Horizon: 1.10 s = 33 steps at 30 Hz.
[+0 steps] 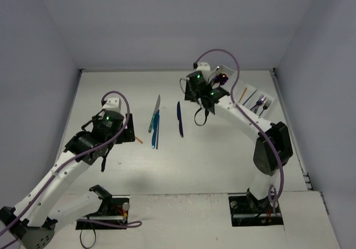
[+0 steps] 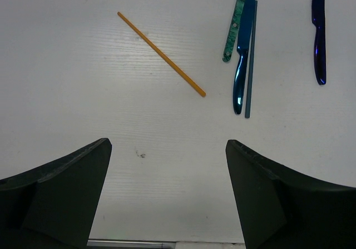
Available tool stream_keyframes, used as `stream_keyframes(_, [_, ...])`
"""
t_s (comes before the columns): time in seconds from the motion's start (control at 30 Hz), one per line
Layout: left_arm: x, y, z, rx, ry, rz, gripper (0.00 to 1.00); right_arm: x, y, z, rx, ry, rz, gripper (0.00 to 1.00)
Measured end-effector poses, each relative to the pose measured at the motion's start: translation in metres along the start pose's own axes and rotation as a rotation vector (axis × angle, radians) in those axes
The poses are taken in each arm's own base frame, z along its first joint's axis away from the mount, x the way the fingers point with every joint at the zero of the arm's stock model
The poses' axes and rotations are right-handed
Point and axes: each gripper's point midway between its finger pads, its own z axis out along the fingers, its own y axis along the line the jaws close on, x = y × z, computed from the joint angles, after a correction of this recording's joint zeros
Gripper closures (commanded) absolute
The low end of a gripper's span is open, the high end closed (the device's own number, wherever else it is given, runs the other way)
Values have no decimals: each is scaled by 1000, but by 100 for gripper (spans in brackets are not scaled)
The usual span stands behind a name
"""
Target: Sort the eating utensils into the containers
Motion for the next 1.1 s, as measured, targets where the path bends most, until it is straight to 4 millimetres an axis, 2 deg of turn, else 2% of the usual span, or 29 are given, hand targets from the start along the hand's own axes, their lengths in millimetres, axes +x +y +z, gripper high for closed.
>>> stream_keyframes(0.1, [-1,1,-2,-1,1,2,19,32,43,-11,-69,42,-26,59])
stream_keyframes(0.3, [-6,1,-7,5,-9,1,19,112,91,-5,-94,160,-89,59])
stream_keyframes(0.4, [-6,2,-10,6,-11,1,19,152,110,-5,-95,206,-128,59])
stream_keyframes(0.57, [-6,5,-16,8,-14,0,19,204,129,-5,-93,262,-186,59])
stream_keyframes(0.63, [-4,7,-17,7,-12,1,19,219,132,-3,-87,281,-196,59])
stream_keyframes(0.77, [-3,8,-18,5,-8,2,19,230,131,1,-68,290,-187,60])
stream_keyframes(1.1, [-2,10,-21,6,-8,2,19,228,134,4,-60,281,-158,61])
